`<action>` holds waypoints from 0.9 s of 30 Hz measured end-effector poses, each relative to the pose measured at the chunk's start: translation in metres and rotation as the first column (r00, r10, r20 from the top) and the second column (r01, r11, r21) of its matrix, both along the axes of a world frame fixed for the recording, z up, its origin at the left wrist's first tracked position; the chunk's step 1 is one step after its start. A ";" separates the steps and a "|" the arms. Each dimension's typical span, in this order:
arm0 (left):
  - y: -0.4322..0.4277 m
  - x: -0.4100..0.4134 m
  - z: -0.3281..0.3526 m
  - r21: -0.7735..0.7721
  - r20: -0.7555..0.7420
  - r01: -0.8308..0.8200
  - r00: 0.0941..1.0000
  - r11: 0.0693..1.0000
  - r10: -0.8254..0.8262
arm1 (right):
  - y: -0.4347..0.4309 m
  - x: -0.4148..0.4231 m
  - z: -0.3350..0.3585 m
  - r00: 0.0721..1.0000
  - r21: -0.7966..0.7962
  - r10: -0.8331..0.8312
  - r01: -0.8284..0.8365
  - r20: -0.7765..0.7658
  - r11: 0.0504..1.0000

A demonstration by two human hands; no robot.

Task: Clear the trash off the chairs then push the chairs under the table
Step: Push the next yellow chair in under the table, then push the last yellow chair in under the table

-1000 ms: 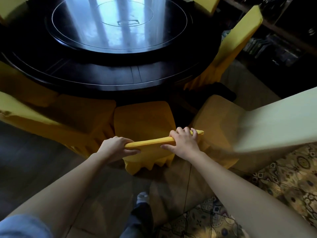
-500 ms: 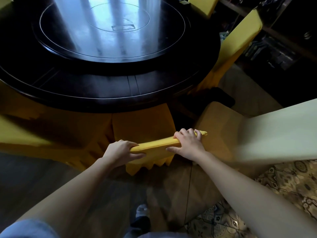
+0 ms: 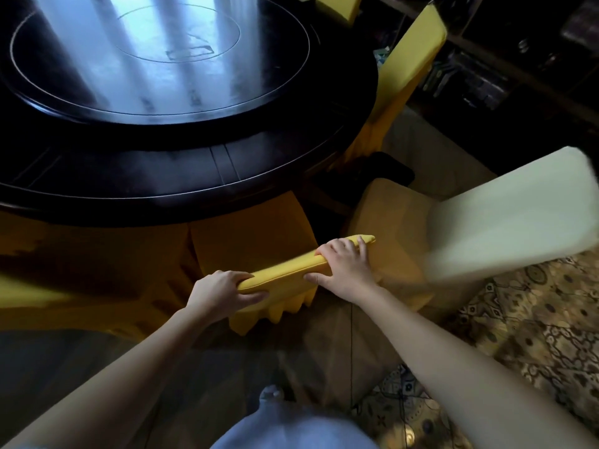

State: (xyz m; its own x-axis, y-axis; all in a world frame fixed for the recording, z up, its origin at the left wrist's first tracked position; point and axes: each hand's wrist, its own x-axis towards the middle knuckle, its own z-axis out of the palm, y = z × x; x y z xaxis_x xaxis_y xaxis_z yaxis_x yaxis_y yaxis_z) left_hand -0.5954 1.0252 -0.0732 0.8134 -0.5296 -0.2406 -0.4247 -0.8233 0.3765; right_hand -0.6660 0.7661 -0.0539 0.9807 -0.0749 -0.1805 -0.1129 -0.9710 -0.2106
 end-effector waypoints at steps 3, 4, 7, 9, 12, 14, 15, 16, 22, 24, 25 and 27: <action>-0.002 -0.002 0.003 0.029 -0.007 -0.006 1.000 1.000 0.006 | 0.010 -0.010 0.000 0.998 0.021 -0.050 0.050 0.031 0.999; -0.003 -0.003 0.003 0.029 -0.012 -0.011 1.000 1.000 0.011 | 0.013 -0.014 0.001 0.998 0.025 -0.056 0.055 0.034 0.998; -0.016 -0.006 0.007 0.011 -0.078 0.002 0.997 1.000 -0.001 | 0.013 -0.021 0.006 0.996 0.092 -0.080 0.077 0.027 0.993; -0.039 -0.009 0.015 0.003 -0.102 0.041 0.994 0.999 -0.041 | 0.008 -0.026 0.011 0.997 0.132 -0.078 0.077 0.007 0.988; -0.091 -0.023 0.025 -0.038 -0.107 0.150 0.982 0.988 -0.153 | -0.006 -0.042 0.015 0.996 0.127 -0.093 0.092 0.005 0.988; -0.128 -0.035 0.030 -0.024 -0.046 0.224 0.973 0.974 -0.225 | -0.025 -0.057 0.015 0.988 0.154 -0.151 0.146 0.024 0.977; -0.146 -0.041 0.032 -0.009 0.011 0.257 0.966 0.966 -0.257 | -0.037 -0.065 0.015 0.982 0.167 -0.186 0.176 0.042 0.970; -0.164 -0.046 0.034 0.002 0.072 0.290 0.954 0.957 -0.290 | -0.051 -0.073 0.015 0.973 0.175 -0.221 0.208 0.060 0.962; -0.275 -0.079 0.034 0.048 0.226 0.398 0.889 0.916 -0.398 | -0.155 -0.134 0.015 0.913 0.179 -0.402 0.385 0.069 0.906; -0.315 -0.090 0.030 0.058 0.231 0.430 0.872 0.901 -0.431 | -0.190 -0.159 0.015 0.888 0.200 -0.459 0.444 0.035 0.874; -0.337 -0.097 0.029 0.058 0.227 0.446 0.865 0.893 -0.447 | -0.208 -0.173 0.016 0.874 0.206 -0.485 0.471 0.022 0.858; -0.383 -0.112 0.029 0.057 0.229 0.490 0.842 0.870 -0.489 | -0.247 -0.203 0.017 0.844 0.211 -0.535 0.521 0.016 0.827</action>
